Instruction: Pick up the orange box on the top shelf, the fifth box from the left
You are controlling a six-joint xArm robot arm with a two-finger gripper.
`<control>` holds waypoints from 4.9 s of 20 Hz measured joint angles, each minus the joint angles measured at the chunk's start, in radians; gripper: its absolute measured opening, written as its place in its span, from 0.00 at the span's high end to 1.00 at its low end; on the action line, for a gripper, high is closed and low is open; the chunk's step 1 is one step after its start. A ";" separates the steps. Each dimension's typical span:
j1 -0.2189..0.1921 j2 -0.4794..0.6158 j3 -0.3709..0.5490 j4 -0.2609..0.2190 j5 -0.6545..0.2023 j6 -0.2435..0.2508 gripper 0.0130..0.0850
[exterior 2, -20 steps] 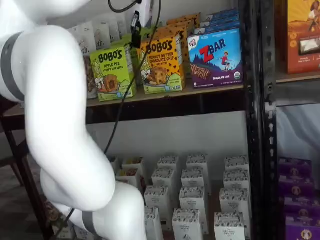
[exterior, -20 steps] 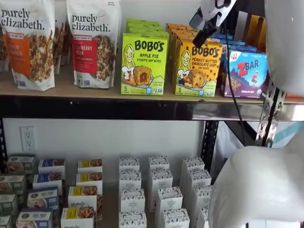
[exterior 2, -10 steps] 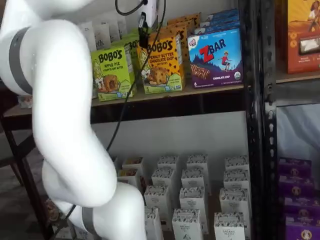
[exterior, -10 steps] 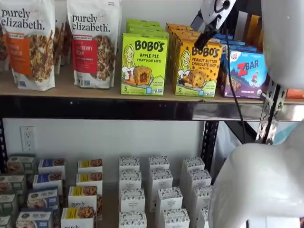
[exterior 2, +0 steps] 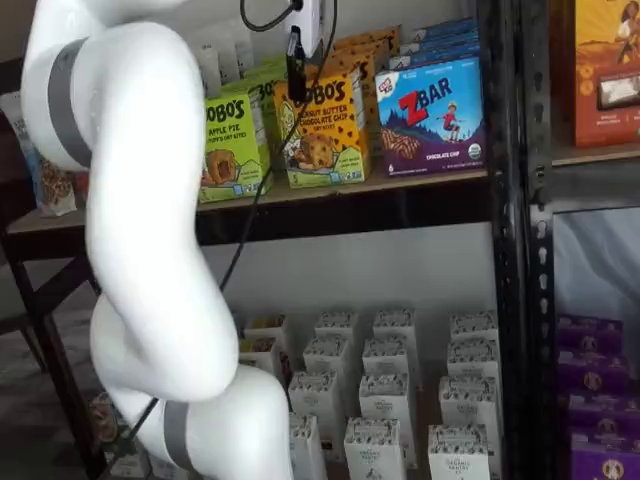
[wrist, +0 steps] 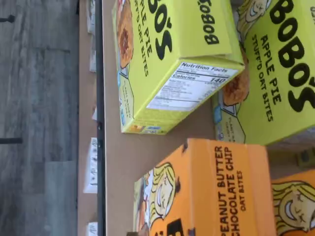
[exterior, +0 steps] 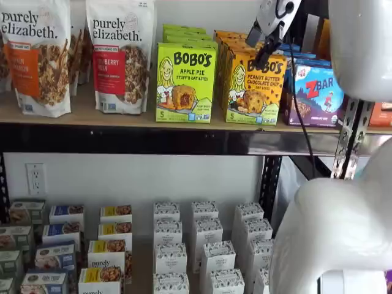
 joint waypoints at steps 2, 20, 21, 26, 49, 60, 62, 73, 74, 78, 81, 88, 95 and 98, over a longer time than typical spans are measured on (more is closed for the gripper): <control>0.004 0.025 -0.033 -0.006 0.031 0.007 0.00; 0.089 0.137 -0.177 -0.169 0.143 0.068 0.00; 0.094 0.141 -0.179 -0.177 0.147 0.071 0.00; 0.113 0.152 -0.177 -0.200 0.160 0.084 0.00; 0.174 0.166 -0.142 -0.274 0.153 0.128 0.00; 0.170 0.171 -0.142 -0.262 0.142 0.124 0.28; 0.170 0.174 -0.146 -0.261 0.142 0.124 0.33; 0.172 0.191 -0.168 -0.263 0.163 0.127 0.33; 0.172 0.192 -0.170 -0.262 0.164 0.127 0.33; 0.170 0.193 -0.174 -0.254 0.169 0.127 0.33; 0.169 0.189 -0.170 -0.250 0.162 0.126 0.33; 0.172 0.183 -0.164 -0.250 0.155 0.129 0.33; 0.175 0.179 -0.160 -0.252 0.155 0.132 0.50; 0.176 0.177 -0.160 -0.251 0.155 0.132 0.56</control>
